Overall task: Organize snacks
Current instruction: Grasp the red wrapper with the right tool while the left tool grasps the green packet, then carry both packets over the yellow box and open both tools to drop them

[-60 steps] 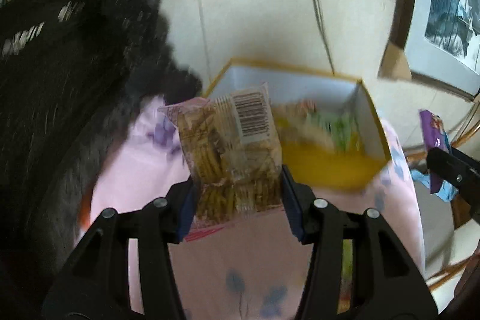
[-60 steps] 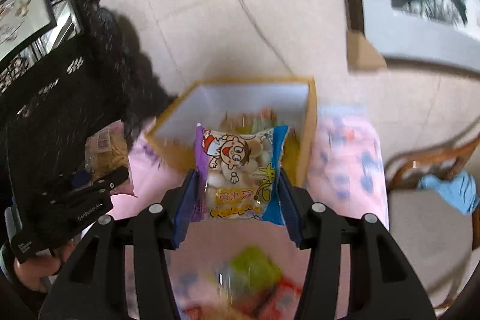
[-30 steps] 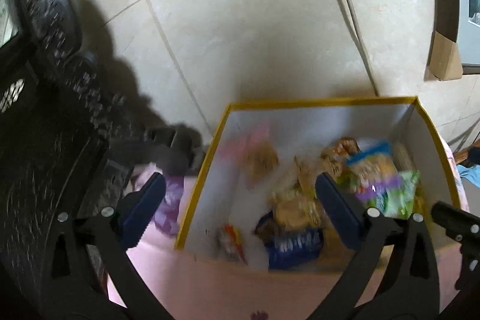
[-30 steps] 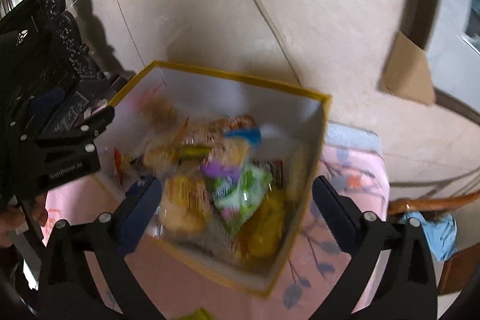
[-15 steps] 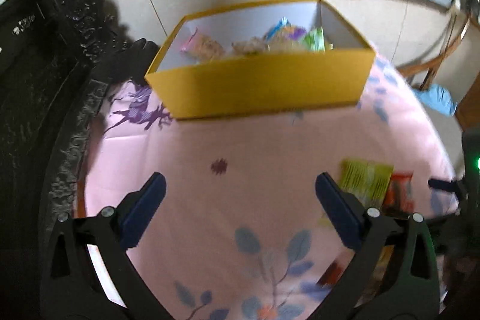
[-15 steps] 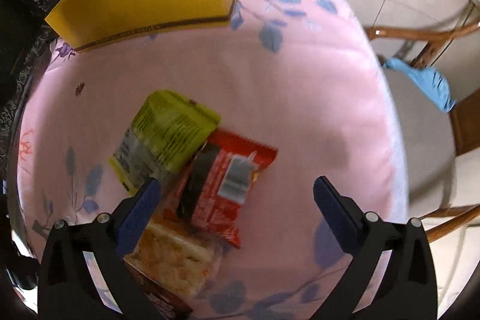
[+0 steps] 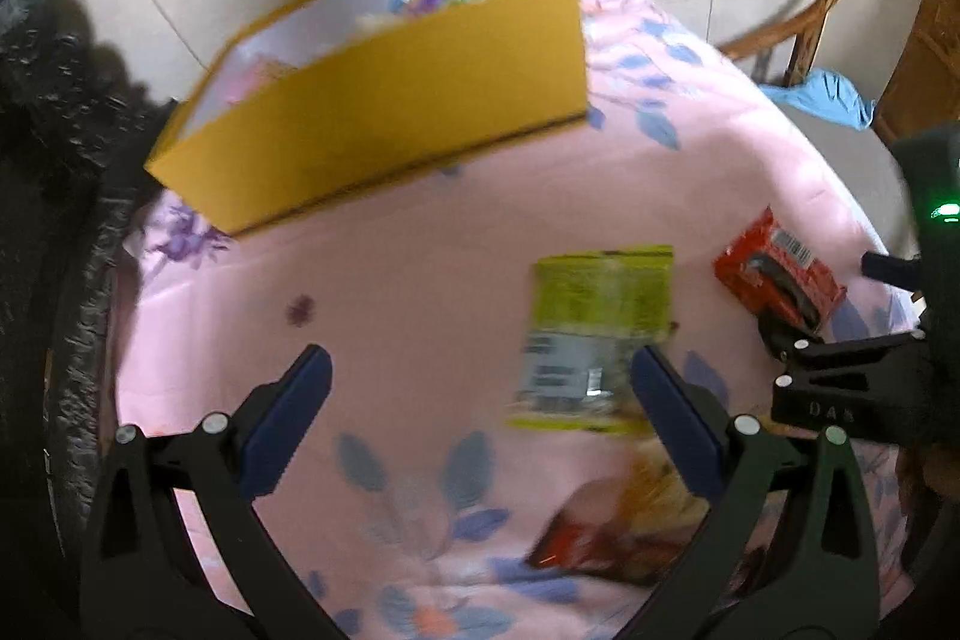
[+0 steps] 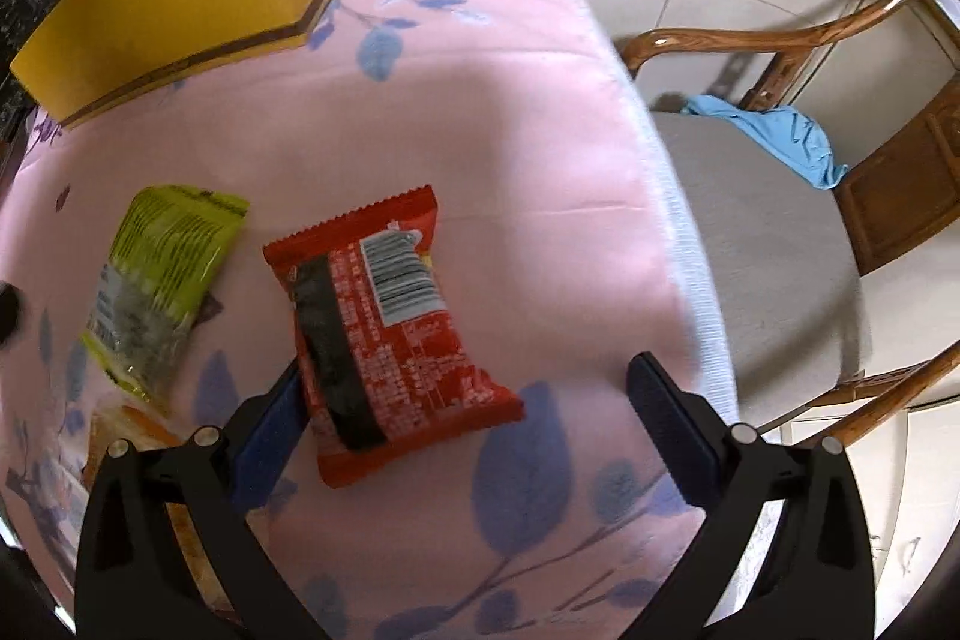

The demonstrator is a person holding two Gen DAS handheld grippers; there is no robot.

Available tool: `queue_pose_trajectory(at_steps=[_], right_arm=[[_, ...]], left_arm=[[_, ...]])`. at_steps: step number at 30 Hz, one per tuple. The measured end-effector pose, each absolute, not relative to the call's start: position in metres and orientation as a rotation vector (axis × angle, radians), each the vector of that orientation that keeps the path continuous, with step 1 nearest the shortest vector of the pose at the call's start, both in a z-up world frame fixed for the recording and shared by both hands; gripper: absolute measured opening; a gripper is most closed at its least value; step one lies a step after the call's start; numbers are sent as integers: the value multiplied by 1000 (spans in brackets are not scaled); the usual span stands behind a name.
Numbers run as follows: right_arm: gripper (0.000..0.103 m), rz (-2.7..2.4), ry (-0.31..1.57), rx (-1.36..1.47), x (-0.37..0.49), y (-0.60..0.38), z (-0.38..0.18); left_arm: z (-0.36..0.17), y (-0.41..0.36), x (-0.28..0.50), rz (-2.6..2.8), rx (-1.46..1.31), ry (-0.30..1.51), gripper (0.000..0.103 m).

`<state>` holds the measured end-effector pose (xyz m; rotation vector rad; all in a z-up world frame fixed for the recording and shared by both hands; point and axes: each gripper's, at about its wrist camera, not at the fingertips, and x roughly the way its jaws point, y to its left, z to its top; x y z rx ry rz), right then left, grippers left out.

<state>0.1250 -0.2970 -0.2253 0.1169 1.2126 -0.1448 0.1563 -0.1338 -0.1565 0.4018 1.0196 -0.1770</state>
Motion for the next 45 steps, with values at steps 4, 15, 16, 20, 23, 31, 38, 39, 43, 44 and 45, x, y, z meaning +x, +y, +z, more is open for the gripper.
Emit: queue_pose_trajectory(at_steps=[4, 15, 16, 20, 23, 31, 38, 39, 43, 44, 45], right_arm=[[101, -106, 1157, 67, 131, -298, -223], [102, 62, 1138, -20, 143, -312, -229], [102, 60, 1138, -3, 142, -313, -229], [102, 50, 1112, -6, 140, -309, -230], [72, 48, 1111, -2, 139, -306, -226], [44, 15, 1132, 58, 131, -308, -211], [44, 7, 1080, 29, 122, -301, -178], [44, 11, 1065, 27, 122, -300, -171], [44, 59, 967, 44, 130, -294, -125], [44, 77, 937, 53, 134, -293, -113], [44, 95, 911, 58, 138, -291, -101]], left_arm=[[-174, -156, 161, -213, 336, 1043, 101], [-222, -152, 171, -179, 348, 1105, 101], [-224, -149, 172, -190, 323, 1090, 101], [-227, -140, 172, -270, 222, 1099, 85], [-227, -141, 170, -292, 212, 1095, 76], [-221, -146, 162, -274, 211, 1065, 69], [-193, -131, 159, -257, 165, 1031, 69], [-183, -127, 160, -254, 150, 1017, 69], [-141, -107, 167, -208, 114, 939, 69], [-125, -100, 171, -197, 96, 910, 69], [-109, -93, 177, -183, 81, 879, 69]])
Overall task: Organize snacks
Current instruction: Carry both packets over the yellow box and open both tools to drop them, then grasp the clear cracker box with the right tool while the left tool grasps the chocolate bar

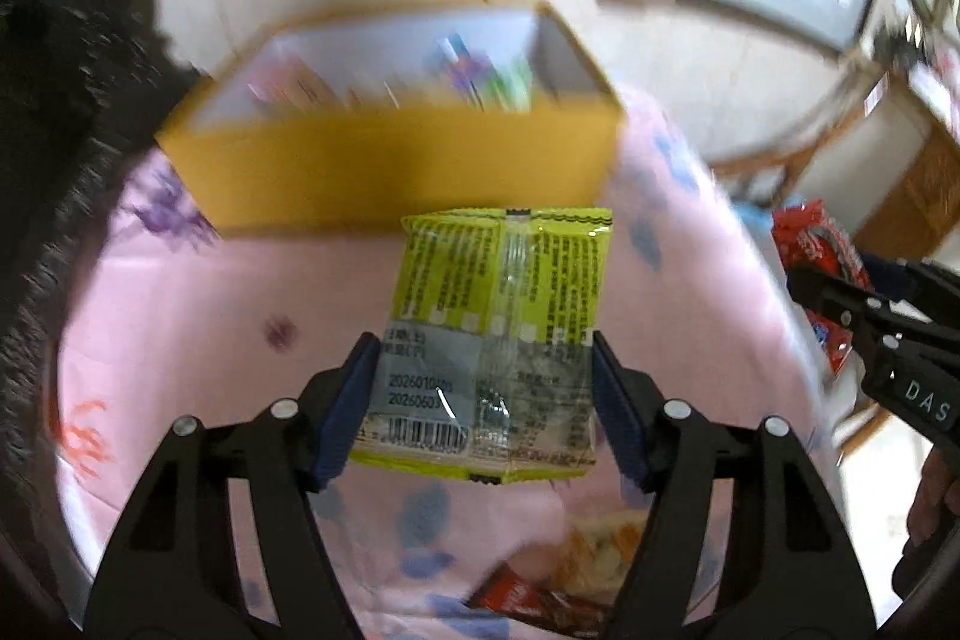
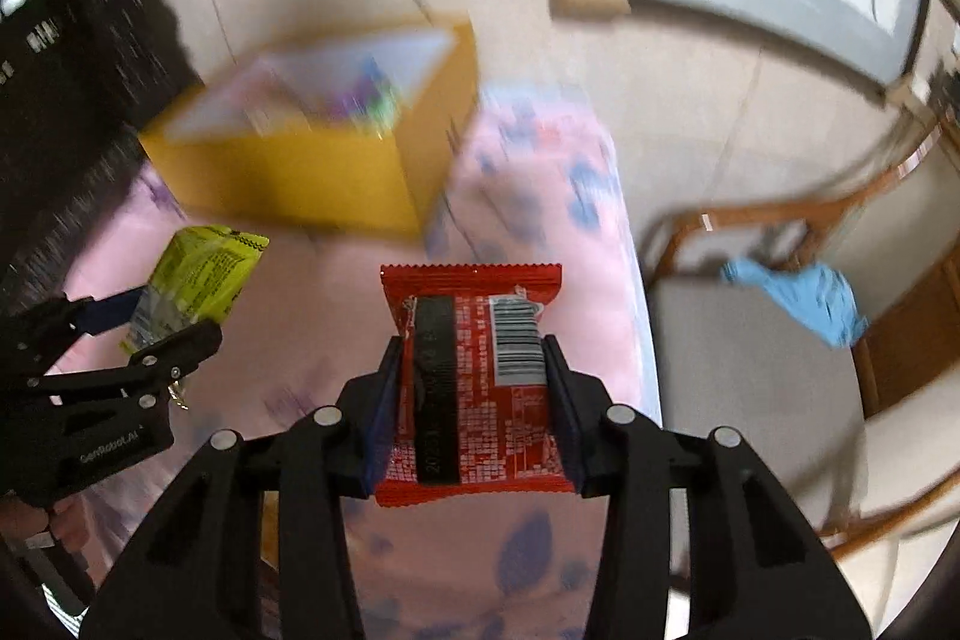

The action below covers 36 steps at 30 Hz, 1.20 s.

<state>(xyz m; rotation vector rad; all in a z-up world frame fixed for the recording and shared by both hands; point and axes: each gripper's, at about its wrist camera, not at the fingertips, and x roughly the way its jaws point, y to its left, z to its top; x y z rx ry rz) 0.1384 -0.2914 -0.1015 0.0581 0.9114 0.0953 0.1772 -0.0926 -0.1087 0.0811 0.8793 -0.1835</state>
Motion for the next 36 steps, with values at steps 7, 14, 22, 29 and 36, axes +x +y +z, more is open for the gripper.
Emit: queue_pose_trajectory(at_steps=[7, 14, 22, 29, 36], right_arm=[[44, 236, 711, 52, 220, -267, -14], [44, 291, 745, 37, 314, -231, -19], [62, 286, 796, -78, 361, -211, -64], [101, 342, 784, -182, 350, -193, -74], [102, 450, 834, -276, 282, -196, -72]], left_arm=[[-21, -50, 247, -29, 94, 686, 69], [-21, -33, 334, 40, 120, 709, 69], [-49, -35, 368, 62, 135, 691, 83], [-50, -21, 363, 157, 131, 675, 101], [-52, 1, 322, 191, 79, 725, 101]])
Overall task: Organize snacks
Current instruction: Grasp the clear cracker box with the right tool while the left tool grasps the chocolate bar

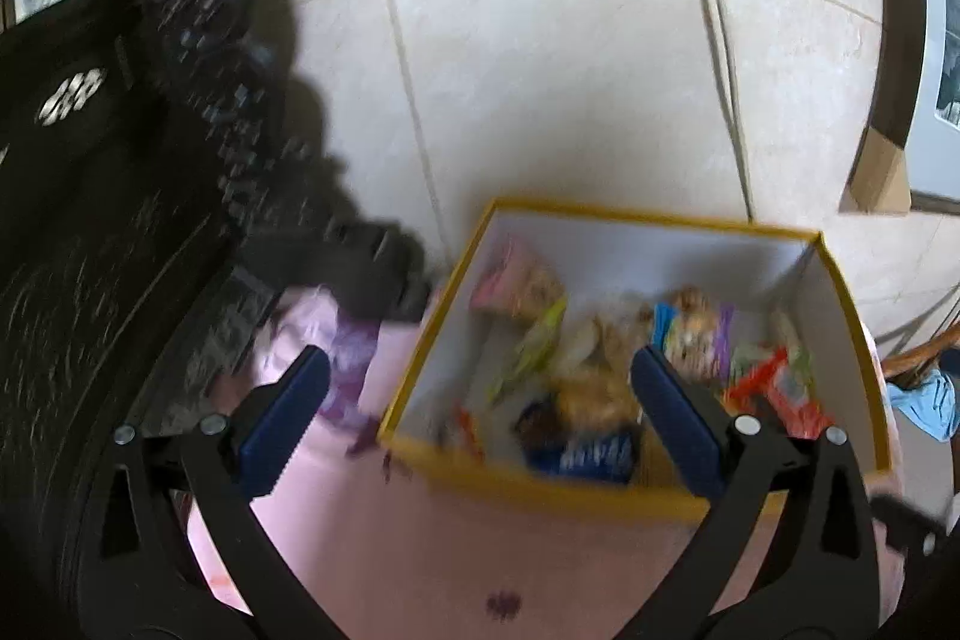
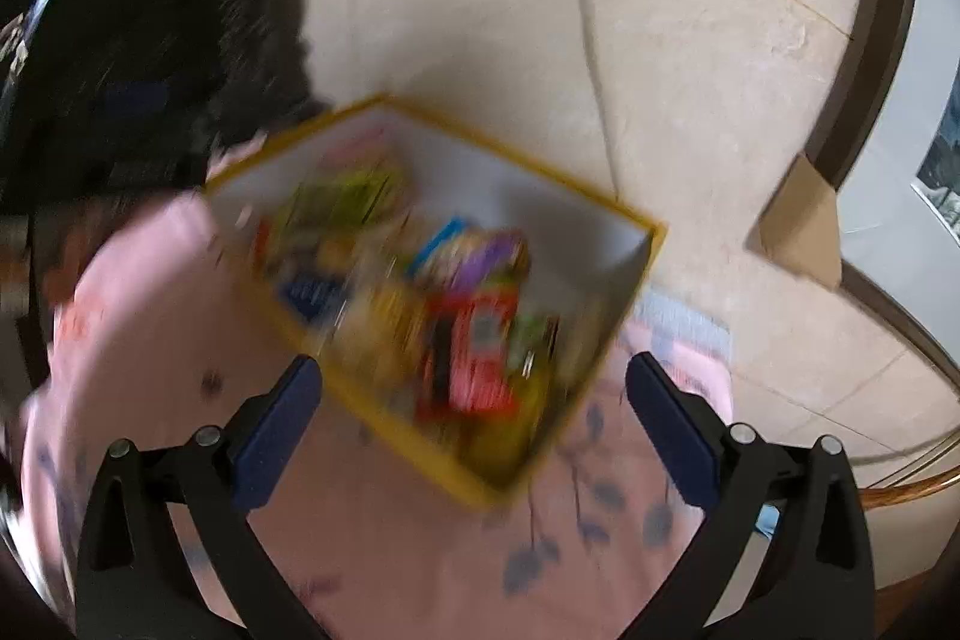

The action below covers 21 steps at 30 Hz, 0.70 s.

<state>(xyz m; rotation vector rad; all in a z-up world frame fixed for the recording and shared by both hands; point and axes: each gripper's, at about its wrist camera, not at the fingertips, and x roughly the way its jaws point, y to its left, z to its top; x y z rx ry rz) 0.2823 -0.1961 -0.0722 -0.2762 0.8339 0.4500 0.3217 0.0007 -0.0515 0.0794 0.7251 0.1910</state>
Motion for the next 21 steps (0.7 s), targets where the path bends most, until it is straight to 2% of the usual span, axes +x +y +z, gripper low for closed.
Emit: queue_pose_trajectory(at_steps=[4, 9, 15, 21], right_arm=[[102, 608, 970, -260, 208, -202, -98], [102, 752, 1069, -422, 117, -195, -143], [102, 840, 1111, -529, 95, -175, -190], [102, 774, 1054, -571, 112, -165, -214]], left_arm=[[-61, 7, 264, 226, 86, 800, 101], [-83, 1, 162, 252, 166, 878, 101], [-117, -7, 49, 285, 146, 1014, 101], [-148, -25, -1, 321, 158, 1122, 101]])
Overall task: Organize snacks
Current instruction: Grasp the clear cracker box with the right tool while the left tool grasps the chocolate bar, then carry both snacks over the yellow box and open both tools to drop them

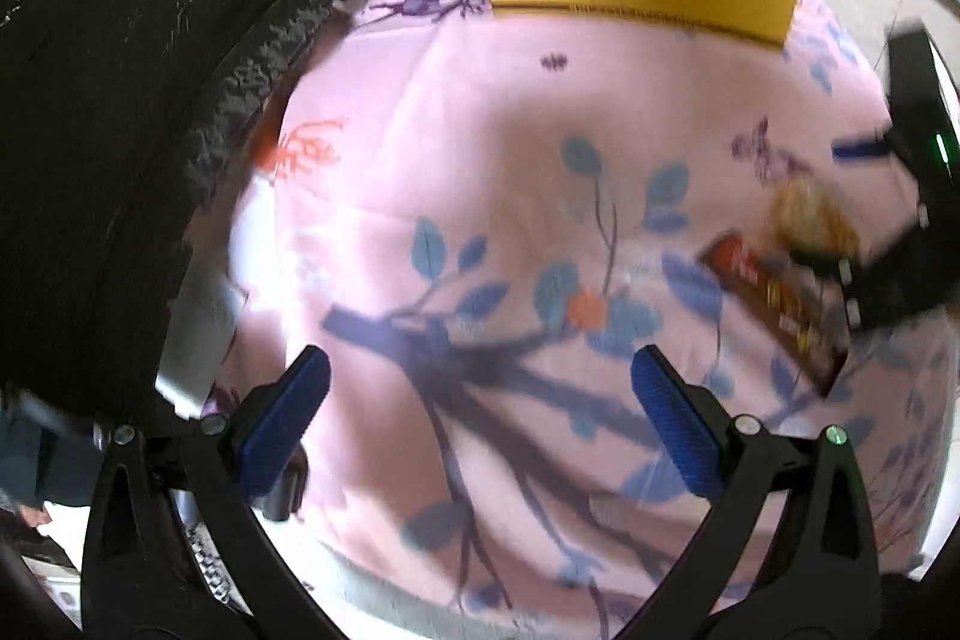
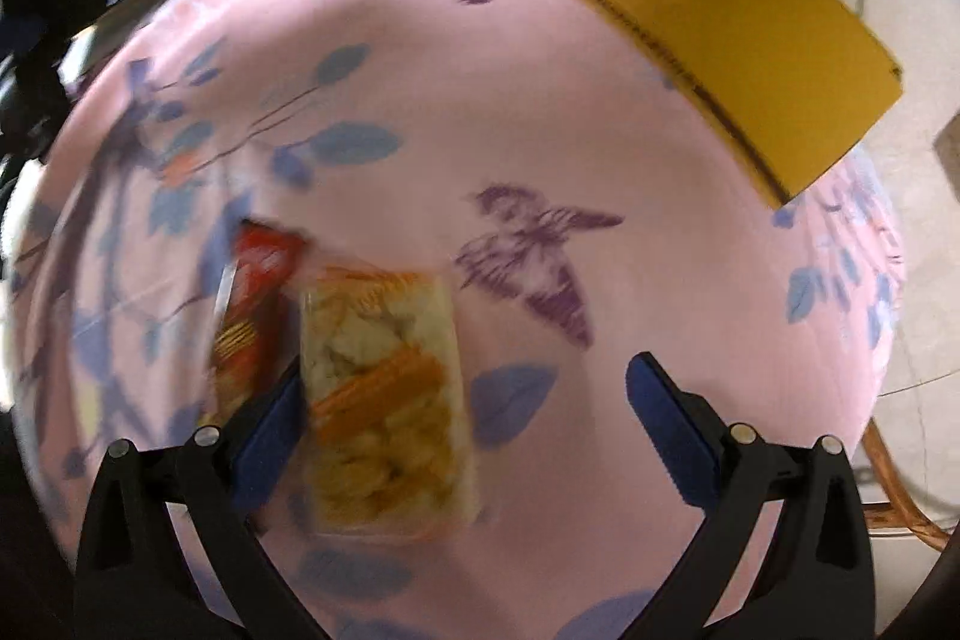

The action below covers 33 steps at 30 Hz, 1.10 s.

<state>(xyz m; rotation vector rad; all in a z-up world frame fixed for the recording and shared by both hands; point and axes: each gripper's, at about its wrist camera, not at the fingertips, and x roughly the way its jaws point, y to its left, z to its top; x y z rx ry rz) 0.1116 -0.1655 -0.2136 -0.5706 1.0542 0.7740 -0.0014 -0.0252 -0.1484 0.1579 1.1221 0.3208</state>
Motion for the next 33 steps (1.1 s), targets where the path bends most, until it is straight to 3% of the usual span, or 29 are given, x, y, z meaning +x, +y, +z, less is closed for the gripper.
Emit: queue_pose_trajectory(at_steps=[2, 4, 6, 16, 24, 26, 28, 30, 33], right_arm=[[102, 753, 1062, -564, 113, -163, -221], [92, 712, 1081, -501, 111, -167, -222], [47, 655, 1136, -365, 106, -177, -217], [46, 398, 1185, -19, 80, -259, -199], [46, 285, 1178, 18, 61, -331, -179], [46, 273, 1181, 16, 59, -339, -178], [46, 269, 1184, 19, 59, -348, -177], [46, 264, 1187, 35, 57, -357, -176], [46, 259, 1184, 37, 54, -360, -174]], left_arm=[[-145, -35, -7, 358, 183, 1084, 101], [-142, -45, -9, 329, 160, 1078, 101], [-142, -54, -9, 310, 141, 1086, 101], [-181, -111, 25, 344, 64, 1112, 101], [-217, -157, 63, 282, -1, 1211, 101], [-230, -160, 71, 234, -50, 1247, 81], [-226, -158, 71, 220, -80, 1194, 34], [-225, -165, 73, 164, -30, 1193, 24], [-226, -162, 72, 154, -37, 1186, 24]])
